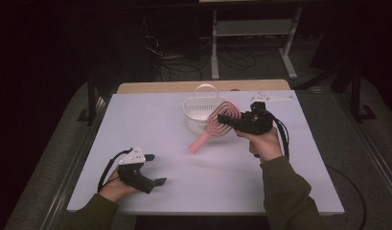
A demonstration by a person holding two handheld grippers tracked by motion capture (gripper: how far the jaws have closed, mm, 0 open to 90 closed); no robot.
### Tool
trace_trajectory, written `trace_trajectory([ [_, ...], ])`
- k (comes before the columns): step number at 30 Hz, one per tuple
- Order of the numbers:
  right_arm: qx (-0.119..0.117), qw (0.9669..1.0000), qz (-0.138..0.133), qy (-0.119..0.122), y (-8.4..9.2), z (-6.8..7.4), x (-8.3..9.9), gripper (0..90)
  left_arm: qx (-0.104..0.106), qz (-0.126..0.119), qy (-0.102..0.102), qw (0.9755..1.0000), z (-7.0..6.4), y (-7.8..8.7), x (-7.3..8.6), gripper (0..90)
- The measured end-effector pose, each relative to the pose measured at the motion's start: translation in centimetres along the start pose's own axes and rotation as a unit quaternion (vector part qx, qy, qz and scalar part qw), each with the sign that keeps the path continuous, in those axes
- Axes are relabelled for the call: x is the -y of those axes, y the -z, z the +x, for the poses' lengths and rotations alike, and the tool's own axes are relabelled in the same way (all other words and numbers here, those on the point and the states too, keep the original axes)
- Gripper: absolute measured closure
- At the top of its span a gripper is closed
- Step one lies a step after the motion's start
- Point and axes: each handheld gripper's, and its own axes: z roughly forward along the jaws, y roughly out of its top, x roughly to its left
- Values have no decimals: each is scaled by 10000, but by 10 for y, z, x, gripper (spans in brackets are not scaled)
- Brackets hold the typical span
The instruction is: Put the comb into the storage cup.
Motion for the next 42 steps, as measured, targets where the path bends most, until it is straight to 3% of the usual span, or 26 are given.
trace_trajectory([
  [25,3,9997,-230,63,5,-1,-39,628,7,47,-56,10000,-2,0,0,4],
  [42,214,9986,-482,54,11,-7,-64,628,-12,86,-79,9999,-2,0,1,4],
])
